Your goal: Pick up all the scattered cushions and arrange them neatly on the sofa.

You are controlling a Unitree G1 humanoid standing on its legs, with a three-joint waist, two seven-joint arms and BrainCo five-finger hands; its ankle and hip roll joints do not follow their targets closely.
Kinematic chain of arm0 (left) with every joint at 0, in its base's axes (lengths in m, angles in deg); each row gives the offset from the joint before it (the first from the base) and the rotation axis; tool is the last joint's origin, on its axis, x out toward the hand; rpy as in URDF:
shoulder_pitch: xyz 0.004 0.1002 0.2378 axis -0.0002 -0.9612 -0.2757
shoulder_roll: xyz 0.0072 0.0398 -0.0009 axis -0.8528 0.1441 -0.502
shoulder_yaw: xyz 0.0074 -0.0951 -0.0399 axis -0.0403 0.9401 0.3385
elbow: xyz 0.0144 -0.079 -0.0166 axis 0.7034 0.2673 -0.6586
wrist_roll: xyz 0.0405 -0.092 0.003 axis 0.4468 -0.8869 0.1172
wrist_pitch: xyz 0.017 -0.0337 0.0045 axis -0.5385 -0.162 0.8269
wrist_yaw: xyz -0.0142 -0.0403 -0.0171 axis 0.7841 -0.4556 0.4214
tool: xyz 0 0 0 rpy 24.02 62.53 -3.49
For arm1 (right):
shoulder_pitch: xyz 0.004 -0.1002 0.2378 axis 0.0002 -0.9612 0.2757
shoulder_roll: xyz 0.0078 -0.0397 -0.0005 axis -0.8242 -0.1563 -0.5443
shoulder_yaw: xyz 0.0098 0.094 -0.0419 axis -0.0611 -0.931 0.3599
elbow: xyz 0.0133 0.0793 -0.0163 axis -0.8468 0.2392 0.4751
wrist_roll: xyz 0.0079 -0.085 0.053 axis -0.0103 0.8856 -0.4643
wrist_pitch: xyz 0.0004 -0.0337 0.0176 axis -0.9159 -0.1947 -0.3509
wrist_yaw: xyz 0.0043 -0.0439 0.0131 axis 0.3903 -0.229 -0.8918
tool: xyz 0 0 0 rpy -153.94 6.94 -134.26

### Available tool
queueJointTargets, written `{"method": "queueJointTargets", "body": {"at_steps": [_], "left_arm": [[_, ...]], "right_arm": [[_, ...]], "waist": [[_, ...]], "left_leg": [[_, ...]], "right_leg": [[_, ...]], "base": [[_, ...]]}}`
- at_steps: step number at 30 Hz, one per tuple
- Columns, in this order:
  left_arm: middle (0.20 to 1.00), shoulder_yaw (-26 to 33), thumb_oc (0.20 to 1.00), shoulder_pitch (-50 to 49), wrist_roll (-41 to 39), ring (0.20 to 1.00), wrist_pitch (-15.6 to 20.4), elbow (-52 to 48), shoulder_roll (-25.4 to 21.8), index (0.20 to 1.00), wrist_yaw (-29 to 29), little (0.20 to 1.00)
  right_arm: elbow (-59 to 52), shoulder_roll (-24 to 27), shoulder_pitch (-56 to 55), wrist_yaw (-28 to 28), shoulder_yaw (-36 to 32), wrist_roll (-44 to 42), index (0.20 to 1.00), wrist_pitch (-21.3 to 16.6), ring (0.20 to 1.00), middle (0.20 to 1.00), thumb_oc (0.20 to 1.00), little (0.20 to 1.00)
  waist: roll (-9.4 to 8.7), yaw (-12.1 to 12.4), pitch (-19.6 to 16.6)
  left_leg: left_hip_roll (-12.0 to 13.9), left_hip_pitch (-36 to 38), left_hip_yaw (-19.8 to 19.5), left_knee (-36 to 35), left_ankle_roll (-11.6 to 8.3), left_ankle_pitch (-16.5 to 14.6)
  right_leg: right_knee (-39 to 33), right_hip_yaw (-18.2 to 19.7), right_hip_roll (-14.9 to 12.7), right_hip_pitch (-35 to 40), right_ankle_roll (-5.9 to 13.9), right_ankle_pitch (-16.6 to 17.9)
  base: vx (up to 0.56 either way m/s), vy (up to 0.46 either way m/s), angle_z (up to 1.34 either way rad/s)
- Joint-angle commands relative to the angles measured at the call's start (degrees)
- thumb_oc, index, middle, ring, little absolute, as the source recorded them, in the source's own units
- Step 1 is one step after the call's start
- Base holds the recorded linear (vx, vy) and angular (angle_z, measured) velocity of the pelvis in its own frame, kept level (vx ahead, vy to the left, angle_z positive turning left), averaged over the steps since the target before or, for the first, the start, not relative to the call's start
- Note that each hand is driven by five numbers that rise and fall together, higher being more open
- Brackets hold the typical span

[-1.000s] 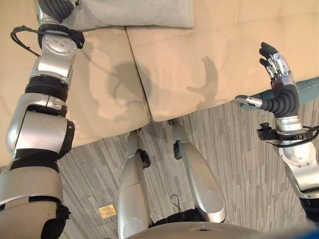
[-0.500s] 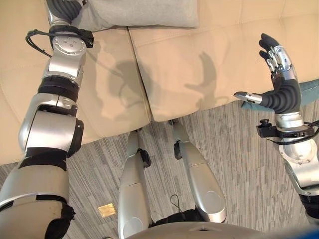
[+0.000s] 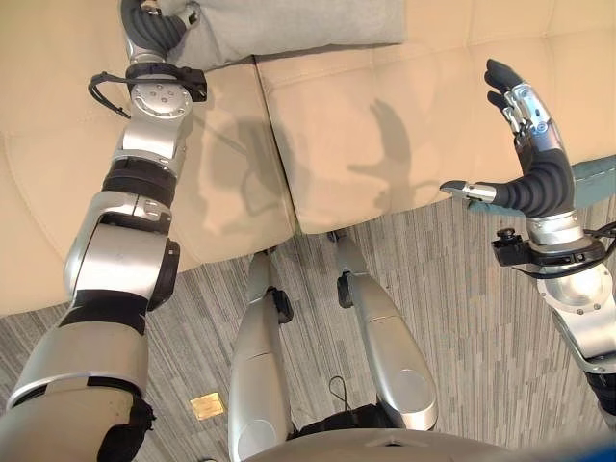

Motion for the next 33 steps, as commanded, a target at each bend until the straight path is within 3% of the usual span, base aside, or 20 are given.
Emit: {"method": "queueJointTargets", "body": {"at_steps": [1,4,6,9,12,13,15,17,18,22,26,30,31,33], "left_arm": [[1.0,0.41,1.0,3.65,0.18,1.0,2.01,1.16,2.01,1.0,-1.95,1.0],[1.0,1.39,1.0,4.44,-2.1,1.0,3.12,3.33,-1.45,1.0,-1.76,1.0],[1.0,1.5,1.0,2.27,-3.11,1.0,2.81,4.53,-9.37,1.0,-2.85,1.0],[1.0,4.81,1.0,-4.97,-2.88,1.0,2.72,-1.95,-13.22,1.0,-3.78,1.0],[1.0,14.09,1.0,-23.37,-0.62,1.0,1.78,-24.61,-9.87,1.0,-5.09,1.0],[1.0,17.95,1.0,-32.39,-2.18,1.0,2.59,-32.11,-7.75,1.0,-6.35,1.0],[1.0,18.05,1.0,-41.23,1.33,1.0,1.09,-39.54,-2.15,1.0,-9.0,1.0],[1.0,16.81,1.0,-48.62,2.86,1.0,0.88,-44.32,-1.15,1.0,-11.67,1.0],[1.0,14.86,1.0,-52.67,3.35,1.0,1.46,-42.34,2.0,1.0,-13.96,1.0],[1.0,12.52,1.0,-60.13,3.54,1.0,0.99,-41.33,5.86,1.0,-17.34,1.0],[1.0,10.27,1.0,-66.9,5.57,1.0,0.68,-30.1,12.28,1.0,-21.1,1.0],[1.0,10.82,1.0,-69.77,7.3,1.0,0.88,-7.15,20.12,1.0,-22.84,1.0],[1.0,10.83,1.0,-69.73,7.3,1.0,0.89,-7.12,20.11,1.0,-22.84,1.0],[1.0,11.68,1.0,-70.36,8.8,1.0,0.45,8.3,24.08,1.0,-23.48,1.0]], "right_arm": [[8.44,-2.63,4.26,-3.19,0.04,-0.83,1.0,-1.91,1.0,1.0,1.0,1.0],[13.94,-4.45,9.08,-4.17,1.83,0.94,1.0,-1.15,1.0,1.0,1.0,1.0],[15.54,-4.94,8.28,-3.33,-0.34,-0.73,1.0,-1.05,1.0,1.0,1.0,1.0],[15.79,-5.26,3.9,-1.02,-2.94,-2.56,1.0,-0.64,1.0,1.0,1.0,1.0],[15.46,-6.29,-1.1,1.87,-5.35,-5.59,1.0,0.38,1.0,1.0,1.0,1.0],[9.06,-4.5,-6.42,5.0,-8.1,-8.45,1.0,-0.07,1.0,1.0,1.0,1.0],[16.04,-5.73,-10.25,7.79,-6.63,-10.31,1.0,0.46,1.0,1.0,1.0,1.0],[20.74,-4.95,-11.23,11.06,-2.71,-8.36,1.0,1.43,1.0,1.0,1.0,1.0],[29.1,-6.31,-11.21,12.4,0.98,-6.65,1.0,2.2,1.0,1.0,1.0,1.0],[40.38,-8.9,-11.28,13.69,3.08,-3.4,1.0,3.48,1.0,1.0,1.0,1.0],[58.12,-14.15,-9.16,13.62,5.2,1.53,1.0,4.35,1.0,1.0,1.0,1.0],[79.01,-20.72,-7.45,12.29,5.26,4.63,1.0,5.0,1.0,1.0,1.0,1.0],[79.04,-20.74,-7.41,12.29,5.26,4.63,1.0,4.98,1.0,1.0,1.0,1.0],[92.84,-24.6,-6.8,11.09,3.72,5.62,1.0,6.0,1.0,1.0,1.0,1.0]], "waist": [[-1.91,-0.3,-0.28],[-1.23,0.51,-0.28],[-0.71,0.9,-0.28],[-0.84,1.67,-0.28],[-1.38,4.64,-0.28],[-1.73,5.64,-0.28],[-1.45,6.96,-1.78],[-0.71,8.31,-3.75],[0.21,8.56,-6.44],[1.65,8.98,-9.9],[2.89,9.05,-14.51],[3.86,9.0,-19.19],[3.84,8.93,-19.29],[3.97,9.1,-23.2]], "left_leg": [[0.37,6.14,-0.96,0.27,-2.61,-7.92],[0.2,6.05,-1.0,0.27,-2.88,-7.82],[0.05,7.24,-0.86,0.27,-2.73,-7.97],[0.25,9.53,-0.63,0.27,-2.79,-8.03],[0.51,16.02,-1.41,0.27,-2.95,-8.51],[0.83,19.44,-1.1,0.27,-3.04,-8.71],[0.74,23.98,-0.74,0.27,-3.16,-8.86],[0.41,25.78,-0.56,0.27,-3.18,-9.11],[0.46,27.59,0.14,0.27,-3.72,-9.41],[0.4,29.67,0.7,0.27,-3.99,-9.84],[0.56,32.82,0.96,0.27,-3.82,-10.85],[1.12,37.11,2.35,0.27,-3.74,-12.24],[1.09,36.93,2.29,0.27,-3.72,-12.15],[1.5,39.67,2.92,0.27,-3.27,-13.18]], "right_leg": [[0.38,-2.2,-4.84,1.4,3.84,1.85],[0.37,-1.88,-4.79,1.19,3.75,1.84],[0.41,-1.47,-4.7,2.04,3.67,1.97],[0.43,-1.24,-4.47,4.58,3.3,1.31],[0.19,-2.51,-3.62,12.84,2.55,-0.29],[0.19,-3.08,-3.29,16.48,2.35,-0.97],[0.19,-3.71,-2.74,21.46,2.13,-2.28],[0.19,-4.41,-2.42,23.63,1.97,-3.06],[0.19,-4.65,-1.99,25.61,1.73,-4.12],[0.19,-5.74,-1.81,28.26,1.45,-5.12],[0.19,-6.21,-1.2,31.36,1.46,-5.72],[0.32,-5.44,-0.38,35.01,1.46,-6.7],[0.31,-5.49,-0.41,34.86,1.46,-6.65],[0.89,-4.7,0.29,37.03,1.27,-7.93]], "base": [[0.0,-0.043,-0.03],[-0.01,-0.022,-0.09],[-0.02,-0.028,-0.1],[-0.02,-0.111,0.12],[0.01,-0.167,0.32],[0.09,-0.133,0.46],[0.09,-0.062,0.28],[0.09,-0.022,0.13],[0.11,0.005,0.2],[0.04,0.016,0.35],[0.02,0.056,0.1],[0.01,0.054,-0.11],[0.01,0.004,-0.15],[0.06,-0.018,-0.06]]}}
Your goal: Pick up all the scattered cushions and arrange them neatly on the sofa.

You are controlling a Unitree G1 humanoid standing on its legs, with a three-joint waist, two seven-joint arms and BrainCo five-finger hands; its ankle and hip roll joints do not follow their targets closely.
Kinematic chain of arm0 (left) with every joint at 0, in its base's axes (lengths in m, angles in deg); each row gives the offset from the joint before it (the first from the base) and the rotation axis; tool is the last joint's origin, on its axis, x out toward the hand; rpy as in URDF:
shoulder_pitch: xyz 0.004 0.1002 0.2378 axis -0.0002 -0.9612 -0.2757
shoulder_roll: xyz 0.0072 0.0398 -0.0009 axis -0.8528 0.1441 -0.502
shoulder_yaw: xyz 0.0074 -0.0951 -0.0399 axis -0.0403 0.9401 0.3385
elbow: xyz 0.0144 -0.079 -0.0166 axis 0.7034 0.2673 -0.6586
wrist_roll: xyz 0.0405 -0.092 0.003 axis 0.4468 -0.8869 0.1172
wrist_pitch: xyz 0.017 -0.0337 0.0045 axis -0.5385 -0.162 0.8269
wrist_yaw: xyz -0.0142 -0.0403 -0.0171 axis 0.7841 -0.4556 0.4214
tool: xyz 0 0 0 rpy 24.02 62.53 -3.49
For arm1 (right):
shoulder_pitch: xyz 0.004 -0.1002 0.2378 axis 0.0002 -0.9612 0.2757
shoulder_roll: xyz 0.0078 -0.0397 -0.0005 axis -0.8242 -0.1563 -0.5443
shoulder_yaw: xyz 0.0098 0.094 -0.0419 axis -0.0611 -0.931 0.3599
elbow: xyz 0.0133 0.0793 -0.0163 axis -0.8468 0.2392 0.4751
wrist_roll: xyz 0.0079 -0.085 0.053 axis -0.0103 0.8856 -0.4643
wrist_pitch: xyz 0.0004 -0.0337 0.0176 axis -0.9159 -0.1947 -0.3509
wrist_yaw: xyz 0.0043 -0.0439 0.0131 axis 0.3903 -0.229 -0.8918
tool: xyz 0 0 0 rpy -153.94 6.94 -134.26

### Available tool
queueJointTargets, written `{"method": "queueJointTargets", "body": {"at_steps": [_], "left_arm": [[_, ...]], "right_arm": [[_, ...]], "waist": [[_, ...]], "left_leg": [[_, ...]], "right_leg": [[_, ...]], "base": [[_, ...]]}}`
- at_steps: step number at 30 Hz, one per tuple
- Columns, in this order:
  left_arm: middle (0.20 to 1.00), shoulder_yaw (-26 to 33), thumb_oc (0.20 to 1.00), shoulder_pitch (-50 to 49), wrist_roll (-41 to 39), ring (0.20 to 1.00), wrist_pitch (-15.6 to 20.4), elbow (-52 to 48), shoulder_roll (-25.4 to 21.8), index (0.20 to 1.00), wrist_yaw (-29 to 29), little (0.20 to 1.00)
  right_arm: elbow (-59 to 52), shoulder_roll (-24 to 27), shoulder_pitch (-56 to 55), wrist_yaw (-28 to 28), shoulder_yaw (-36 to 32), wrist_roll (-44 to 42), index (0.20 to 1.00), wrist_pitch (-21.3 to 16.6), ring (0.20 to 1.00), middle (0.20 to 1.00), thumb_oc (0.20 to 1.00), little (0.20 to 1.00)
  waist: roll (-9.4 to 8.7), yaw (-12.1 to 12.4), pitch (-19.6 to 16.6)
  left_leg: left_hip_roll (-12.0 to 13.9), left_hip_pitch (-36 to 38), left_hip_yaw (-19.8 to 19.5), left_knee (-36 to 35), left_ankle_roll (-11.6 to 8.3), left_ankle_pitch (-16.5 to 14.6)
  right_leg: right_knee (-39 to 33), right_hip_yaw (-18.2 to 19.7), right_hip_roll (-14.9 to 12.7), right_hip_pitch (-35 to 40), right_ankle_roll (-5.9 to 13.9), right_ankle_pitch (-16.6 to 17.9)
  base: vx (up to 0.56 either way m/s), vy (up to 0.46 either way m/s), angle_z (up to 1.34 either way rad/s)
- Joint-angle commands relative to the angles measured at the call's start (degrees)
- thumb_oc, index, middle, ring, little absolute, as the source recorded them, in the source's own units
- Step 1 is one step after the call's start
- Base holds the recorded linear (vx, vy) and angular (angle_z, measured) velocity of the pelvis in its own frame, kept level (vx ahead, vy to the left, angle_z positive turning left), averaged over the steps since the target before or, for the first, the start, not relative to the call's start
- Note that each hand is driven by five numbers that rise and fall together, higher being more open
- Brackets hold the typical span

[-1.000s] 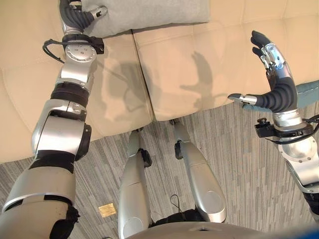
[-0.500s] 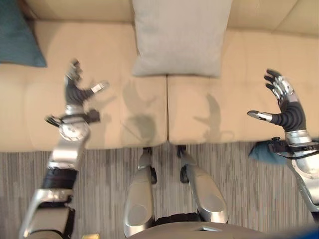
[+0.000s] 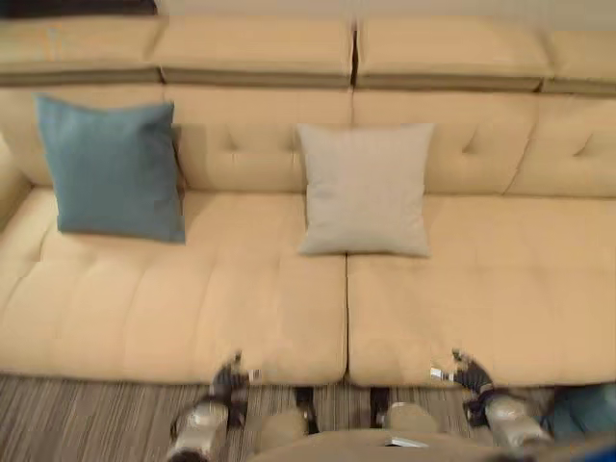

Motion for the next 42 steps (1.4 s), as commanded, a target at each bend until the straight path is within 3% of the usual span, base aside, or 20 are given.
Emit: {"method": "queueJointTargets", "body": {"at_steps": [1,7,9,14,15,17,20,21,25,27,28,29,30,31,32,34,37,40,42], "left_arm": [[1.0,0.3,1.0,5.26,3.22,1.0,1.72,4.65,-0.3,1.0,-1.04,1.0],[1.0,1.61,1.0,3.09,4.04,1.0,0.75,10.77,1.2,1.0,-1.83,1.0],[1.0,1.34,1.0,2.91,4.99,1.0,0.64,11.63,1.32,1.0,-2.09,1.0],[1.0,1.22,1.0,3.39,5.39,1.0,0.48,10.69,1.86,1.0,-1.95,1.0],[1.0,0.96,1.0,3.94,5.43,1.0,0.48,10.04,2.12,1.0,-1.94,1.0],[1.0,1.31,1.0,5.07,5.25,1.0,0.33,8.75,2.83,1.0,-1.87,1.0],[1.0,1.4,1.0,5.81,5.22,1.0,0.21,7.7,3.4,1.0,-2.24,1.0],[1.0,0.37,1.0,6.99,6.13,1.0,0.19,8.12,3.61,1.0,-2.03,1.0],[1.0,-0.49,1.0,7.63,6.74,1.0,0.03,9.72,3.16,1.0,-1.66,1.0],[1.0,0.01,1.0,8.04,6.56,1.0,-0.07,11.59,2.58,1.0,-1.41,1.0],[1.0,0.07,1.0,7.96,6.63,1.0,0.0,12.44,2.11,1.0,-1.21,1.0],[1.0,0.07,1.0,7.97,6.63,1.0,0.0,12.45,2.12,1.0,-1.21,1.0],[1.0,0.17,1.0,7.74,6.69,1.0,-0.18,12.57,1.43,1.0,-1.28,1.0],[1.0,0.18,1.0,7.75,6.69,1.0,-0.18,12.57,1.4,1.0,-1.28,1.0],[1.0,0.4,1.0,7.3,6.8,1.0,-0.35,12.86,1.15,1.0,-1.23,1.0],[1.0,0.62,1.0,6.92,6.8,1.0,-0.36,13.26,1.04,1.0,-1.18,1.0],[1.0,0.65,1.0,6.92,6.95,1.0,-0.24,13.19,0.78,1.0,-1.25,1.0],[1.0,-0.74,1.0,8.75,6.91,1.0,-0.17,12.21,2.34,1.0,-1.25,1.0],[1.0,-1.35,1.0,9.35,6.71,1.0,-0.17,11.72,3.09,1.0,-1.16,1.0]], "right_arm": [[2.39,1.51,3.29,-2.15,-1.05,1.62,1.0,0.14,1.0,1.0,1.0,1.0],[8.69,0.07,2.1,-1.66,-3.9,0.78,1.0,1.45,1.0,1.0,1.0,1.0],[9.93,-0.2,0.99,-1.39,-4.87,0.66,1.0,1.69,1.0,1.0,1.0,1.0],[10.65,0.32,0.52,-1.5,-5.58,1.01,1.0,2.25,1.0,1.0,1.0,1.0],[10.42,0.52,0.72,-1.66,-5.43,1.24,1.0,2.27,1.0,1.0,1.0,1.0],[10.06,1.2,1.38,-1.78,-5.17,1.78,1.0,2.83,1.0,1.0,1.0,1.0],[9.9,1.91,2.44,-1.78,-4.11,2.69,1.0,3.38,1.0,1.0,1.0,1.0],[10.18,2.44,4.06,-2.17,-3.77,3.05,1.0,3.99,1.0,1.0,1.0,1.0],[10.16,1.7,5.44,-2.43,-2.51,3.48,1.0,4.5,1.0,1.0,1.0,1.0],[10.54,1.26,6.03,-2.57,-2.16,3.83,1.0,4.73,1.0,1.0,1.0,1.0],[10.8,0.91,6.35,-2.46,-1.5,4.27,1.0,4.87,1.0,1.0,1.0,1.0],[10.8,0.92,6.36,-2.46,-1.51,4.27,1.0,4.87,1.0,1.0,1.0,1.0],[11.52,1.08,6.64,-2.9,-0.54,4.72,1.0,4.28,1.0,1.0,1.0,1.0],[11.53,1.06,6.65,-2.9,-0.54,4.72,1.0,4.28,1.0,1.0,1.0,1.0],[12.52,1.1,6.7,-3.19,-0.13,5.06,1.0,4.16,1.0,1.0,1.0,1.0],[12.96,0.94,6.68,-3.29,0.18,5.12,1.0,3.75,1.0,1.0,1.0,1.0],[12.59,0.12,6.87,-3.48,0.58,5.34,1.0,3.55,1.0,1.0,1.0,1.0],[11.97,-0.08,6.38,-4.05,0.09,4.17,1.0,3.52,1.0,1.0,1.0,1.0],[12.05,-0.05,6.31,-4.28,-0.04,4.11,1.0,3.66,1.0,1.0,1.0,1.0]], "waist": [[-0.6,-0.29,-1.09],[-0.64,-0.14,-3.88],[-0.7,-0.65,-4.44],[-0.81,-1.09,-4.71],[-1.0,-0.9,-4.43],[-1.32,0.04,-3.79],[-1.3,1.54,-3.32],[-1.02,0.81,-2.74],[-1.35,0.99,-1.73],[-1.25,1.53,-0.89],[-1.2,1.85,-0.18],[-1.17,1.88,-0.15],[0.11,4.2,0.13],[0.04,4.15,0.01],[0.47,4.92,-0.7],[0.28,6.08,-2.33],[-1.17,7.32,-4.22],[-2.45,5.2,-4.4],[-2.76,4.45,-4.1]], "left_leg": [[1.22,4.55,3.23,0.64,-3.02,-5.01],[2.01,7.89,4.01,0.64,-2.34,-5.86],[2.51,9.11,4.4,0.64,-2.68,-4.27],[2.35,10.09,3.86,2.0,-2.72,-3.69],[2.16,9.0,2.11,4.77,-2.76,-4.09],[0.91,7.92,-5.59,9.16,-2.36,-7.56],[-2.23,7.49,-14.95,10.22,-1.52,-11.12],[-2.55,8.68,-13.68,6.57,0.11,-13.12],[-4.3,9.2,-12.55,4.14,2.34,-13.55],[-5.06,9.76,-11.19,2.57,3.35,-12.93],[-5.08,9.57,-9.79,2.39,3.61,-12.17],[-5.04,9.61,-9.76,2.37,3.6,-12.2],[-3.85,8.22,-6.29,1.95,3.05,-10.12],[-3.92,8.02,-6.33,1.97,3.06,-10.02],[-3.32,8.22,-4.61,1.05,2.75,-9.05],[-2.69,7.49,-2.19,0.89,2.02,-8.19],[-2.44,6.98,0.56,0.68,0.81,-7.67],[-1.41,7.78,2.08,5.84,0.17,-9.33],[-0.61,6.86,2.44,9.24,-0.22,-9.53]], "right_leg": [[1.19,1.46,1.26,-1.52,0.54,3.26],[3.06,3.24,2.05,0.25,0.04,1.34],[2.98,4.16,2.57,1.33,-0.14,0.9],[1.68,5.76,2.48,2.58,-0.1,1.56],[2.07,6.83,2.19,2.01,-0.16,1.93],[3.9,11.01,1.39,-0.8,-0.24,2.77],[4.5,16.57,1.17,-4.02,0.36,4.26],[4.86,18.25,0.63,-6.37,1.5,5.8],[4.96,20.34,0.16,-9.83,3.76,9.0],[4.99,19.99,0.02,-11.43,4.31,10.16],[6.64,17.21,-0.22,-13.44,4.37,10.91],[6.69,17.23,-0.18,-13.44,4.36,10.87],[10.67,5.68,-1.52,-11.87,2.45,5.15],[10.65,5.67,-1.6,-12.02,2.46,5.21],[14.07,3.34,-0.79,-9.61,1.7,2.37],[13.86,0.84,-0.83,-4.92,1.29,-0.08],[9.04,1.15,0.04,-1.34,1.53,0.35],[1.26,5.08,1.98,1.89,0.91,1.78],[0.49,5.74,1.95,2.46,0.55,1.9]], "base": [[0.07,-0.028,-0.02],[0.04,-0.051,-0.27],[-0.01,-0.07,-0.16],[-0.02,-0.028,0.01],[-0.18,0.012,-0.09],[-0.22,0.055,-0.63],[-0.23,0.179,-1.77],[-0.32,0.342,-1.05],[-0.22,0.2,-1.08],[-0.33,0.193,-1.49],[-0.21,0.064,-0.94],[-0.41,0.092,-0.91],[-0.27,0.059,-0.86],[-0.36,0.053,-1.41],[-0.12,-0.027,-1.06],[-0.12,-0.065,-0.9],[-0.01,-0.156,-1.07],[0.11,-0.273,-0.47],[0.0,-0.113,-0.19]]}}
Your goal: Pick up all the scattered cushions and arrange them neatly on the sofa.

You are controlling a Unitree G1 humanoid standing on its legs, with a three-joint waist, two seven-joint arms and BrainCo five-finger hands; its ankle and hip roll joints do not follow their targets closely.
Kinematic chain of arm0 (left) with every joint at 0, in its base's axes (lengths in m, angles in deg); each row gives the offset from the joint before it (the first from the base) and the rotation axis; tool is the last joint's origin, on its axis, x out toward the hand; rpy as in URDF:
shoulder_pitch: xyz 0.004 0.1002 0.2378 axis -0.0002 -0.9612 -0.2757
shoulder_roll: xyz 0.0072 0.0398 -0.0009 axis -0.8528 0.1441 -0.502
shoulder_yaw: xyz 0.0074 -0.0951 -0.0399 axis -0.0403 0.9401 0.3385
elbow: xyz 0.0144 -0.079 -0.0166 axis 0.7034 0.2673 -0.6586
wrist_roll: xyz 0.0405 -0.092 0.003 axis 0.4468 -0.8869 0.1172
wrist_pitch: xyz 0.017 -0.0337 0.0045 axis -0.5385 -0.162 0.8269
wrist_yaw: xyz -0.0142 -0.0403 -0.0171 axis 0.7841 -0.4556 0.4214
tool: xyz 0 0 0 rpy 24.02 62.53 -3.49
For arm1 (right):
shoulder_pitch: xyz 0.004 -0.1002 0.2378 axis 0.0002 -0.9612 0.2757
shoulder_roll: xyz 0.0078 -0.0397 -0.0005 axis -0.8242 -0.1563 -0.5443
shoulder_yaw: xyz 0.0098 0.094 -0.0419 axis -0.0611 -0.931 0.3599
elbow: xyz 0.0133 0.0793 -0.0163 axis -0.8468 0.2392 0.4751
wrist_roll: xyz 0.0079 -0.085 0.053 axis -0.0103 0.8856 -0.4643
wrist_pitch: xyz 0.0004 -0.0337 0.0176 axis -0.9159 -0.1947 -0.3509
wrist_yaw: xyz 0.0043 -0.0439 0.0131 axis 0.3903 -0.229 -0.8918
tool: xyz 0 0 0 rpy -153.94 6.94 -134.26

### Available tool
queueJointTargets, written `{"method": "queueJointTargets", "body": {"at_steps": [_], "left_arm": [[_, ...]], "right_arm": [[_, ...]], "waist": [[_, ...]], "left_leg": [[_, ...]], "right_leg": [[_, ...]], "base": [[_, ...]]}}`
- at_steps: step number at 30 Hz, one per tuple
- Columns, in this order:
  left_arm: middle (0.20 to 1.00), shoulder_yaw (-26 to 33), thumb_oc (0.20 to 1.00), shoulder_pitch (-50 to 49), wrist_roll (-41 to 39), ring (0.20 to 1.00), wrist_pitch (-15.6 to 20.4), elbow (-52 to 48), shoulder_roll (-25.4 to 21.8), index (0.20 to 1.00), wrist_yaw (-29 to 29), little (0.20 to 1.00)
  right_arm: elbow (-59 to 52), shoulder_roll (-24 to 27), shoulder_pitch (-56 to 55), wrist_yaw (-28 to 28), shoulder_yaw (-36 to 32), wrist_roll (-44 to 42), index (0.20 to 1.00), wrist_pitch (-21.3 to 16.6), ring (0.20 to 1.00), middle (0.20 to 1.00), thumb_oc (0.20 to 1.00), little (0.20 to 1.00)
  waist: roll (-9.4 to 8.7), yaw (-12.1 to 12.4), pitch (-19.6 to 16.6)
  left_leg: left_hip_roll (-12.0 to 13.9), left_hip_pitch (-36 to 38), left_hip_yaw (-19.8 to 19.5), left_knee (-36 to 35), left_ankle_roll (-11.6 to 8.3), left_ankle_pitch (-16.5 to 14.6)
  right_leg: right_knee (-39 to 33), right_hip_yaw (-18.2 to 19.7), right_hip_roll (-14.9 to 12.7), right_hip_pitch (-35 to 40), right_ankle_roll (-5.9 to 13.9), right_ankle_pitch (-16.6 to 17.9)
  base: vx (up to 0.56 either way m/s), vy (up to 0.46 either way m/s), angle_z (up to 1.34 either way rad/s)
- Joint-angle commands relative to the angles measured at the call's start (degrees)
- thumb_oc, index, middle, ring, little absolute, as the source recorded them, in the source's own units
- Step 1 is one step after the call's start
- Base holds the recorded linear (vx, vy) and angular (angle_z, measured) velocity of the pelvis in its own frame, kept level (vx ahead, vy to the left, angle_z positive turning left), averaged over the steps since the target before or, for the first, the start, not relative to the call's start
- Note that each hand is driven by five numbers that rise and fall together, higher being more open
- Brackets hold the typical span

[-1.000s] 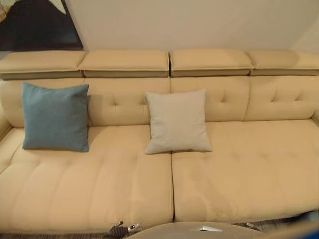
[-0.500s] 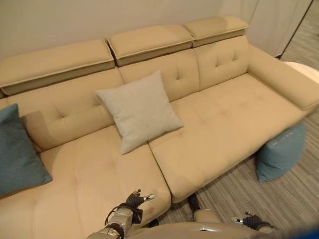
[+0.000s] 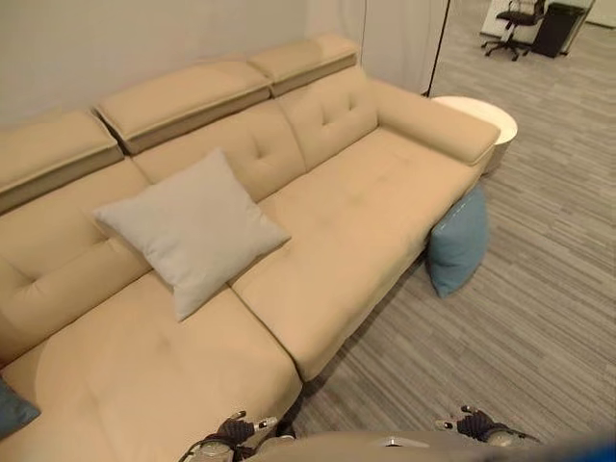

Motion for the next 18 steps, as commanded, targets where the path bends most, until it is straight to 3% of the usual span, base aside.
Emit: {"method": "queueJointTargets", "body": {"at_steps": [1,4,5,6,9,13,15,16,17,18], "left_arm": [[1.0,-0.52,1.0,4.73,0.52,1.0,1.14,-0.79,1.82,1.0,0.05,1.0],[1.0,-1.35,1.0,5.73,0.3,1.0,0.99,-1.54,2.94,1.0,0.18,1.0],[1.0,-1.36,1.0,5.73,0.3,1.0,0.99,-1.54,2.95,1.0,0.18,1.0],[1.0,-0.93,1.0,6.67,0.24,1.0,0.6,-0.69,3.7,1.0,-0.04,1.0],[1.0,-1.19,1.0,6.44,0.81,1.0,0.25,-0.2,3.9,1.0,-0.03,1.0],[1.0,-2.24,1.0,5.95,1.53,1.0,0.3,0.06,3.8,1.0,0.18,1.0],[1.0,-2.13,1.0,5.93,1.35,1.0,0.37,0.27,3.14,1.0,0.38,1.0],[1.0,-1.68,1.0,4.87,1.02,1.0,0.51,1.27,2.55,1.0,0.76,1.0],[1.0,-1.69,1.0,4.84,1.02,1.0,0.52,1.27,2.56,1.0,0.76,1.0],[1.0,-1.26,1.0,4.29,0.93,1.0,0.49,1.47,2.33,1.0,0.83,1.0]], "right_arm": [[1.66,0.16,3.92,-1.23,0.14,-0.73,1.0,-0.33,1.0,1.0,1.0,1.0],[1.53,-0.18,3.5,-1.42,0.83,-0.57,1.0,-0.24,1.0,1.0,1.0,1.0],[1.52,-0.17,3.49,-1.42,0.82,-0.57,1.0,-0.23,1.0,1.0,1.0,1.0],[1.48,0.25,3.4,-1.14,0.82,-0.14,1.0,0.36,1.0,1.0,1.0,1.0],[1.58,0.43,3.12,-0.82,0.73,0.1,1.0,0.88,1.0,1.0,1.0,1.0],[1.3,-0.43,3.2,-0.48,1.25,-0.13,1.0,1.24,1.0,1.0,1.0,1.0],[1.39,-0.89,3.68,-0.47,1.58,0.06,1.0,1.33,1.0,1.0,1.0,1.0],[1.89,-0.99,3.17,-0.73,1.78,0.35,1.0,1.03,1.0,1.0,1.0,1.0],[1.88,-0.98,3.14,-0.73,1.79,0.35,1.0,1.03,1.0,1.0,1.0,1.0],[2.43,-1.05,2.89,-0.88,1.81,0.54,1.0,0.93,1.0,1.0,1.0,1.0]], "waist": [[-2.6,-1.16,3.23],[-3.04,-0.14,3.77],[-3.02,-0.1,3.92],[-2.56,0.89,4.4],[-1.9,0.35,4.43],[-1.15,-0.07,5.5],[-0.95,0.49,6.39],[0.06,2.73,5.72],[0.09,2.67,5.77],[0.25,3.06,5.29]], "left_leg": [[-6.17,2.95,-0.88,7.61,4.08,-11.07],[-8.12,0.32,-8.19,7.77,4.23,-11.48],[-8.12,0.52,-8.16,7.76,4.25,-11.55],[-11.23,0.57,-15.75,4.32,5.23,-13.37],[-11.1,2.42,-14.85,1.38,5.92,-12.94],[-11.43,4.13,-11.2,-2.82,7.04,-11.17],[-11.06,4.19,-9.59,-3.1,7.14,-10.67],[-9.67,3.45,-6.29,-3.3,6.03,-10.03],[-9.66,3.56,-6.36,-3.3,6.01,-10.08],[-9.33,3.59,-5.49,-3.3,5.65,-10.07]], "right_leg": [[-0.91,4.78,-1.35,-3.62,3.11,9.08],[-0.92,8.1,-1.43,-4.59,3.02,9.93],[-0.92,8.13,-1.42,-4.41,3.03,9.88],[-0.86,12.53,-1.05,-5.52,3.37,10.96],[-0.64,14.15,-0.99,-6.21,3.68,11.57],[0.94,16.47,-0.72,-10.39,5.5,13.8],[3.19,14.8,-0.84,-12.65,5.88,14.24],[5.26,-0.18,-4.11,-12.26,4.77,11.24],[5.34,-0.25,-4.11,-12.16,4.77,11.14],[5.54,-3.35,-4.54,-11.23,4.51,10.33]], "base": [[-0.06,-0.052,-0.35],[-0.04,-0.017,-0.56],[0.02,0.055,-1.32],[0.01,0.101,-1.42],[-0.03,0.14,-1.32],[-0.15,0.128,-0.72],[-0.21,0.052,-1.66],[-0.15,0.024,-1.19],[-0.16,0.021,-1.22],[-0.02,-0.01,-1.02]]}}
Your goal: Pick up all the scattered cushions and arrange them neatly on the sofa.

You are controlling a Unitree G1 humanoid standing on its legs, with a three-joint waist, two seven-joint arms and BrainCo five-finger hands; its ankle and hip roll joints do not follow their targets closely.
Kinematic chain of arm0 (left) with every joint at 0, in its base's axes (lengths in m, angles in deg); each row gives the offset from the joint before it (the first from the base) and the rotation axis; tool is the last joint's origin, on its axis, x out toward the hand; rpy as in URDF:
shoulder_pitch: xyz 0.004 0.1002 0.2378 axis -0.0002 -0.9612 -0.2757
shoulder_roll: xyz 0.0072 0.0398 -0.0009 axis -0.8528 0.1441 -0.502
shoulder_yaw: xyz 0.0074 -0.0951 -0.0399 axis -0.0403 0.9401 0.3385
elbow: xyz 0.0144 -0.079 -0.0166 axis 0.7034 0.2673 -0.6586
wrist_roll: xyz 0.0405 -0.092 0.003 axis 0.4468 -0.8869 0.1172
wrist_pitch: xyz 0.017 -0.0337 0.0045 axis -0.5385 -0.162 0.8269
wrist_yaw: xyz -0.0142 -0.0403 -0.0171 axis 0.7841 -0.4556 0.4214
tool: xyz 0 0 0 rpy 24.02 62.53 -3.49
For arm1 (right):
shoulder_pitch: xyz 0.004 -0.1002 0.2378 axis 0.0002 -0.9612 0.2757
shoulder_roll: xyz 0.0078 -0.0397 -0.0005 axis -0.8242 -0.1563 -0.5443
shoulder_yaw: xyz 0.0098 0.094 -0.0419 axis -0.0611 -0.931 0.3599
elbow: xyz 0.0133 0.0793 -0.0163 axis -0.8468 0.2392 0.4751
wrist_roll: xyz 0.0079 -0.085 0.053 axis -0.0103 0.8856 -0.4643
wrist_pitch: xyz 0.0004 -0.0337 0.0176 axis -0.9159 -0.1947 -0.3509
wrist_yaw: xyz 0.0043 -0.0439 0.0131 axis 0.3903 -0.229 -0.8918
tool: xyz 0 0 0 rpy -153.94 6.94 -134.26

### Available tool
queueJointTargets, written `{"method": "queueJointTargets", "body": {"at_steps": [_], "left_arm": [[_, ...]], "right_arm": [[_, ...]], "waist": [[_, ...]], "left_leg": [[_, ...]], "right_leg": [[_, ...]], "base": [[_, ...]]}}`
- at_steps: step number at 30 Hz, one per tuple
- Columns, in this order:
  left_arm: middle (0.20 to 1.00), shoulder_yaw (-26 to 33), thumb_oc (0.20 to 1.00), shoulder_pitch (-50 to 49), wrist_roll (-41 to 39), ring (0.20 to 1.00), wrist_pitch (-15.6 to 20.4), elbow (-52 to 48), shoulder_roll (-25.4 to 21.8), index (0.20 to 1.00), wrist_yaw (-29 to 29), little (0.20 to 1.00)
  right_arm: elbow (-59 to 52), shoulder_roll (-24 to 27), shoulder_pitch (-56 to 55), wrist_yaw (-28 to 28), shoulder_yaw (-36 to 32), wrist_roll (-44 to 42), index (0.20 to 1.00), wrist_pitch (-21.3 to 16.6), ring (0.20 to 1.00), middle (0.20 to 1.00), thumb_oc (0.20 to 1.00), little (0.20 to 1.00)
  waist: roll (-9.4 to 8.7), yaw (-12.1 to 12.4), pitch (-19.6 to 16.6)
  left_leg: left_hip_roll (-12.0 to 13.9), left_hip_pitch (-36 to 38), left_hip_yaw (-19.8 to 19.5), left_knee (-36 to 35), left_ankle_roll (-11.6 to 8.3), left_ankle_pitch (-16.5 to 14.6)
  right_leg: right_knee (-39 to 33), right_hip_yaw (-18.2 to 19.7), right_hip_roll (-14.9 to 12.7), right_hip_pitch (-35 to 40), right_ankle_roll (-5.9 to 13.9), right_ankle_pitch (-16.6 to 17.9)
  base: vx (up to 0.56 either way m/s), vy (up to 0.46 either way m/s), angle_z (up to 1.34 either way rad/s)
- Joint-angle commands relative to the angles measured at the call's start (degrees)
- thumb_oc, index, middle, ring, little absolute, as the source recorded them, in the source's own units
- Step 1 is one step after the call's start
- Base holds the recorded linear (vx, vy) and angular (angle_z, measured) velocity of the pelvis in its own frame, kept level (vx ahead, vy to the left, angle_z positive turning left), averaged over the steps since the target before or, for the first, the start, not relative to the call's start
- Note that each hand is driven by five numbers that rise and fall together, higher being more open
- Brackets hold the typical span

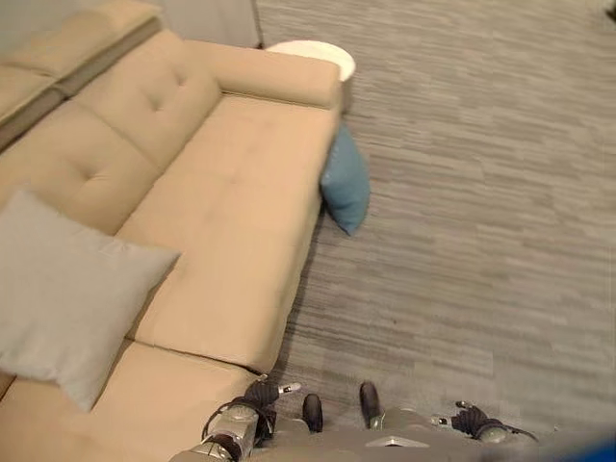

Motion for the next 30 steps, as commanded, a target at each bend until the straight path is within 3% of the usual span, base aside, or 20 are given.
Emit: {"method": "queueJointTargets", "body": {"at_steps": [1,5,6,9,14,16,17,19,21,23,24,25,26,27,30], "left_arm": [[1.0,0.31,1.0,-0.54,0.8,1.0,0.38,3.65,0.32,1.0,0.75,1.0],[1.0,0.79,1.0,-0.95,0.68,1.0,0.42,3.92,-0.02,1.0,0.98,1.0],[1.0,0.48,1.0,-0.63,0.73,1.0,0.54,4.14,0.23,1.0,0.93,1.0],[1.0,0.5,1.0,-0.43,0.44,1.0,0.49,3.89,0.85,1.0,1.0,1.0],[1.0,-1.81,1.0,1.5,0.41,1.0,0.65,2.99,2.42,1.0,0.77,1.0],[1.0,-3.5,1.0,2.3,0.4,1.0,0.91,3.01,3.48,1.0,0.53,1.0],[1.0,-3.5,1.0,2.31,0.4,1.0,0.91,3.01,3.47,1.0,0.53,1.0],[1.0,-4.41,1.0,2.54,0.66,1.0,0.96,3.48,3.74,1.0,1.01,1.0],[1.0,-4.65,1.0,2.46,0.76,1.0,0.95,3.58,3.72,1.0,1.15,1.0],[1.0,-4.48,1.0,2.36,0.56,1.0,0.7,3.95,3.36,1.0,1.0,1.0],[1.0,-4.36,1.0,2.68,0.65,1.0,0.4,4.53,3.17,1.0,0.98,1.0],[1.0,-4.36,1.0,2.68,0.65,1.0,0.4,4.54,3.17,1.0,0.98,1.0],[1.0,-4.22,1.0,2.87,0.75,1.0,0.13,4.54,3.08,1.0,0.9,1.0],[1.0,-3.55,1.0,3.04,0.33,1.0,0.07,4.0,2.88,1.0,0.81,1.0],[1.0,-2.38,1.0,3.08,-0.95,1.0,0.25,3.31,2.3,1.0,0.48,1.0]], "right_arm": [[2.09,0.82,-0.96,0.22,2.16,0.8,1.0,-0.46,1.0,1.0,1.0,1.0],[3.15,0.75,-0.94,-0.34,2.01,0.42,1.0,-0.51,1.0,1.0,1.0,1.0],[3.22,0.41,-1.04,-0.63,1.74,0.2,1.0,-0.61,1.0,1.0,1.0,1.0],[2.92,0.5,-1.09,-0.82,1.85,0.2,1.0,-0.6,1.0,1.0,1.0,1.0],[2.43,-0.03,-2.43,-0.91,1.63,-0.14,1.0,-1.16,1.0,1.0,1.0,1.0],[3.19,0.23,-3.22,-1.42,0.22,-0.51,1.0,-1.46,1.0,1.0,1.0,1.0],[3.19,0.23,-3.22,-1.42,0.21,-0.5,1.0,-1.46,1.0,1.0,1.0,1.0],[3.11,0.43,-2.8,-1.92,0.33,-0.34,1.0,-1.54,1.0,1.0,1.0,1.0],[2.89,0.57,-2.98,-1.96,0.3,-0.26,1.0,-1.49,1.0,1.0,1.0,1.0],[2.63,0.7,-3.24,-1.76,0.08,-0.14,1.0,-1.35,1.0,1.0,1.0,1.0],[2.55,0.89,-3.24,-1.71,-0.1,-0.14,1.0,-1.2,1.0,1.0,1.0,1.0],[2.54,0.89,-3.24,-1.7,-0.11,-0.14,1.0,-1.2,1.0,1.0,1.0,1.0],[2.47,1.07,-3.29,-1.65,-0.3,-0.31,1.0,-1.09,1.0,1.0,1.0,1.0],[2.03,1.4,-4.44,-1.55,-0.44,-0.12,1.0,-1.15,1.0,1.0,1.0,1.0],[1.51,2.28,-4.65,-1.38,-0.75,-0.12,1.0,-1.18,1.0,1.0,1.0,1.0]], "waist": [[-0.12,3.06,-3.68],[-0.48,4.09,-5.21],[-1.06,4.12,-5.81],[-0.94,3.93,-6.01],[-0.79,1.2,-5.63],[-2.08,-0.32,-4.48],[-2.06,-0.36,-4.53],[-3.47,-0.28,-3.43],[-3.95,-0.17,-3.16],[-4.53,1.05,-2.65],[-4.48,1.77,-2.44],[-4.51,1.79,-2.33],[-4.35,2.19,-2.27],[-3.54,3.03,-2.02],[-2.62,4.36,-1.46]], "left_leg": [[0.21,1.28,-4.54,0.59,-6.11,-3.4],[0.06,1.11,-1.9,0.59,-6.85,-2.39],[-0.43,1.17,-1.52,0.59,-6.76,-2.85],[-0.36,2.0,-1.29,0.59,-6.76,-3.26],[1.42,4.61,-0.69,0.86,-7.8,-2.79],[3.98,1.31,0.68,12.1,-8.98,-3.03],[4.04,1.1,0.62,12.39,-9.0,-3.17],[5.52,-3.9,-0.58,22.5,-8.18,-1.46],[5.82,-6.02,-1.06,25.56,-7.86,-1.39],[3.03,-11.16,-3.09,26.27,-6.64,-2.68],[1.38,-13.2,-3.59,22.63,-6.13,-3.47],[1.32,-13.04,-3.57,22.59,-6.09,-3.51],[0.57,-14.08,-3.6,20.56,-6.08,-3.04],[-0.7,-16.86,-4.22,16.61,-6.69,-0.44],[-1.26,-17.66,-6.11,12.18,-7.52,1.5]], "right_leg": [[-3.22,-3.87,-0.09,4.32,1.26,4.6],[-6.22,-4.04,0.48,9.13,1.6,4.15],[-8.59,-1.78,1.2,9.86,1.34,4.45],[-9.83,-1.02,1.67,10.45,1.25,4.76],[-9.83,0.64,3.13,11.06,0.31,3.49],[-9.83,1.42,3.06,11.6,-0.29,3.29],[-9.83,1.37,3.09,11.54,-0.32,3.3],[-9.83,3.16,2.9,12.28,-1.05,3.55],[-9.83,3.5,2.78,12.46,-1.24,3.68],[-9.83,5.61,3.19,13.05,-1.49,3.46],[-9.83,6.96,3.8,13.54,-1.49,2.68],[-9.83,6.97,3.74,13.68,-1.45,2.61],[-9.83,7.68,4.32,14.03,-1.55,2.2],[-9.83,9.35,5.81,14.69,-1.77,1.61],[-9.83,11.95,6.99,16.08,-1.96,1.14]], "base": [[-0.02,-0.026,-0.94],[0.0,-0.073,-0.68],[0.09,-0.101,-0.68],[0.12,-0.149,-0.23],[0.11,-0.203,-0.2],[0.06,-0.26,0.24],[0.04,-0.181,0.34],[0.07,-0.164,0.09],[0.09,-0.128,-0.32],[0.19,-0.105,-0.33],[0.17,-0.024,-0.24],[0.19,-0.019,-0.25],[0.2,0.002,-0.35],[0.2,0.001,-0.19],[0.3,0.072,-0.55]]}}
